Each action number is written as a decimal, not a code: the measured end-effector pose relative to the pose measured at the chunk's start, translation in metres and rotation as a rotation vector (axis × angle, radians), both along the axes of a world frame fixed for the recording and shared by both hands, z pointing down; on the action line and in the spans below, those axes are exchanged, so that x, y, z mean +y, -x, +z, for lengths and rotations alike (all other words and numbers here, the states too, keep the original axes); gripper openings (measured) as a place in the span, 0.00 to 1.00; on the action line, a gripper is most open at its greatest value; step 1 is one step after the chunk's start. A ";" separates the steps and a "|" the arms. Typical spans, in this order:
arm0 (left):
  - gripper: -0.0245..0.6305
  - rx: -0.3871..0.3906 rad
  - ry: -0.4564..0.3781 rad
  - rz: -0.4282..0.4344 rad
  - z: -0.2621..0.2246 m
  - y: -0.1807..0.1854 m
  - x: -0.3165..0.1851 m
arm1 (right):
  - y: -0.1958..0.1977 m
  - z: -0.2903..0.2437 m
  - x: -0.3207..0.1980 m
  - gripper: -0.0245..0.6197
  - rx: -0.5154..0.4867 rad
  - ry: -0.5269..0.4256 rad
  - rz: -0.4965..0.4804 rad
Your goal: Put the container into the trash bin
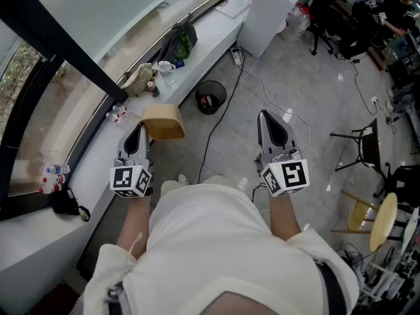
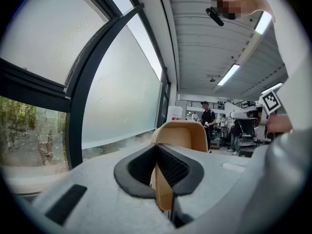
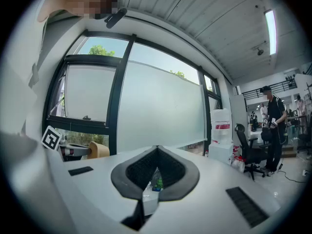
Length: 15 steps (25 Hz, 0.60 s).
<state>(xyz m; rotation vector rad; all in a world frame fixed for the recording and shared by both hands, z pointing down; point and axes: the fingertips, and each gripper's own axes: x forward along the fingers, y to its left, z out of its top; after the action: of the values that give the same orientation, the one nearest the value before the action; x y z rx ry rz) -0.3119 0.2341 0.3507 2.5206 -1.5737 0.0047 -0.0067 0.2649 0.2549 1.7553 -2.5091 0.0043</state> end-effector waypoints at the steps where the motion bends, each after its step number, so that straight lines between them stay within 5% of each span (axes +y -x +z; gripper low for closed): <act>1: 0.07 0.001 -0.002 0.001 -0.001 0.000 -0.002 | 0.000 0.000 -0.001 0.04 0.001 -0.001 0.001; 15: 0.07 -0.009 0.005 0.012 -0.001 -0.021 0.001 | -0.023 0.005 0.012 0.04 -0.063 -0.005 -0.013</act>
<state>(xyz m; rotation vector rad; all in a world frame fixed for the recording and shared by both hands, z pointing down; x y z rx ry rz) -0.2909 0.2348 0.3498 2.5299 -1.5600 0.0214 0.0159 0.2773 0.2595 1.7683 -2.5664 0.0536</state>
